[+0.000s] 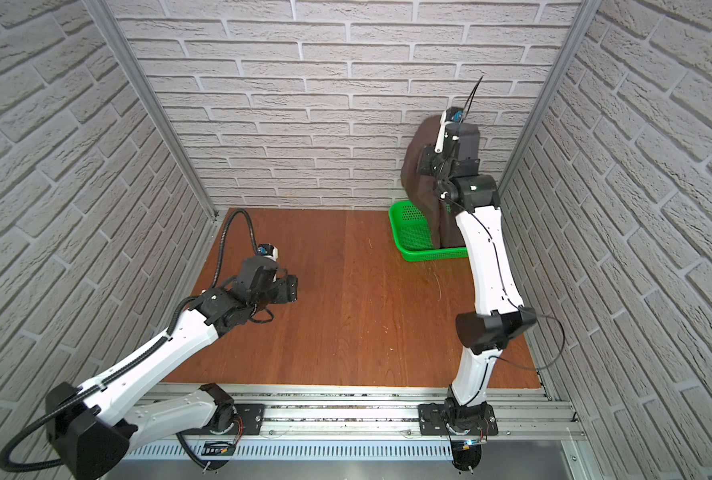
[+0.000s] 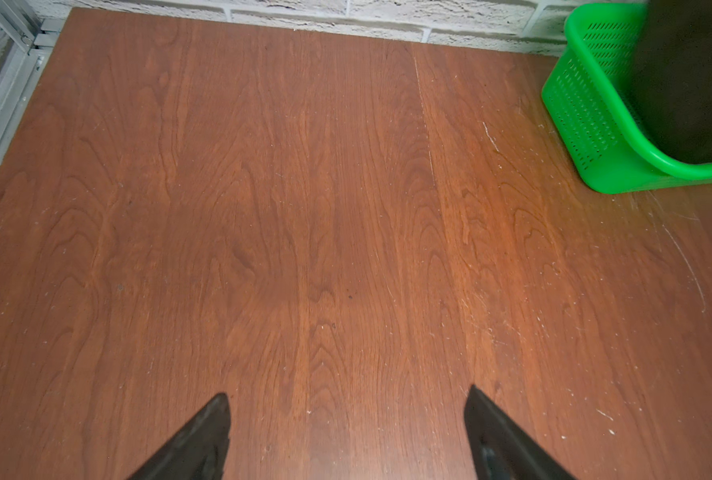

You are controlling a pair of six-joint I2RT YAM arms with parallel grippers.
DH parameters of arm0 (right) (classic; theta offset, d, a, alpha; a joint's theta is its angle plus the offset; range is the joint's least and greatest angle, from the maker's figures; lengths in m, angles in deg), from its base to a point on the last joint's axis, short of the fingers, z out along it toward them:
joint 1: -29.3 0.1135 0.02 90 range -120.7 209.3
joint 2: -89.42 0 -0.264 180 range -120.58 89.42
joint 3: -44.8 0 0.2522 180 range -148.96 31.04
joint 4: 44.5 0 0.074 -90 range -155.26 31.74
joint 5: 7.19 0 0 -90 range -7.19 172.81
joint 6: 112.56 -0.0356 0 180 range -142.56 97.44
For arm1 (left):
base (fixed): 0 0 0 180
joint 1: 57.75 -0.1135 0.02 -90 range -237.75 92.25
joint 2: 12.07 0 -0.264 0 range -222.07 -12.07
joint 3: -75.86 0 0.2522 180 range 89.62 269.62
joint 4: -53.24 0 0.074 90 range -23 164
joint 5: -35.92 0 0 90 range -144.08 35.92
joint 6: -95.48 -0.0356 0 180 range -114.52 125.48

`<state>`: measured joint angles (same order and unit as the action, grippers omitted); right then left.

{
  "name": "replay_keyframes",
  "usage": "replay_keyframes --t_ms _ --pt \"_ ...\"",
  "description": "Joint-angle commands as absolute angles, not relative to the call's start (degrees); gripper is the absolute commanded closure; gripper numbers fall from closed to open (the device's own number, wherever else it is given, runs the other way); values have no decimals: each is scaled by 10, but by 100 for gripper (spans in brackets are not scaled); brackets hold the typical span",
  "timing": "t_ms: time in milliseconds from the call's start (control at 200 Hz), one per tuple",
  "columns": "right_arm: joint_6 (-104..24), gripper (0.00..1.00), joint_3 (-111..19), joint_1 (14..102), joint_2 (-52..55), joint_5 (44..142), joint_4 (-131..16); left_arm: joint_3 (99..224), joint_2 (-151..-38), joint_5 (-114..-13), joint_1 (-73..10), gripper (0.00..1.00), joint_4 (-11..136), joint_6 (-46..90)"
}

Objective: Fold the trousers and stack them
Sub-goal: 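Lift the brown trousers out of the basket with the right gripper, then lay the trousers down with the right gripper while the left gripper approaches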

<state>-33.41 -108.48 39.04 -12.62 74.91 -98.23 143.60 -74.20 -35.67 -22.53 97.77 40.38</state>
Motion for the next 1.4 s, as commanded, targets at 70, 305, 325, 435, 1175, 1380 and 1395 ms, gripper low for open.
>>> replay_keyframes --t_ms 70,305,325,435,1175,1380,1395 --pt "-324 95 -1115 441 -51 799 -895 1413 -693 -323 -217 13 1002 433" --pt "-419 94 -1158 477 -54 968 -849 1401 -655 -325 -214 11 1006 447" --pt "-429 94 -1163 481 -57 983 -841 1400 -653 -324 -214 11 1006 447" --pt "-471 94 -1193 509 -79 1044 -807 1397 -640 -324 -214 10 1007 450" --pt "-487 93 -773 548 -17 887 -736 1389 -603 -317 -213 6 1031 462" --pt "-478 84 -551 549 48 821 -738 1389 -595 -312 -211 6 1058 471" --pt "-478 82 -539 549 51 823 -742 1389 -595 -312 -210 6 1059 472"
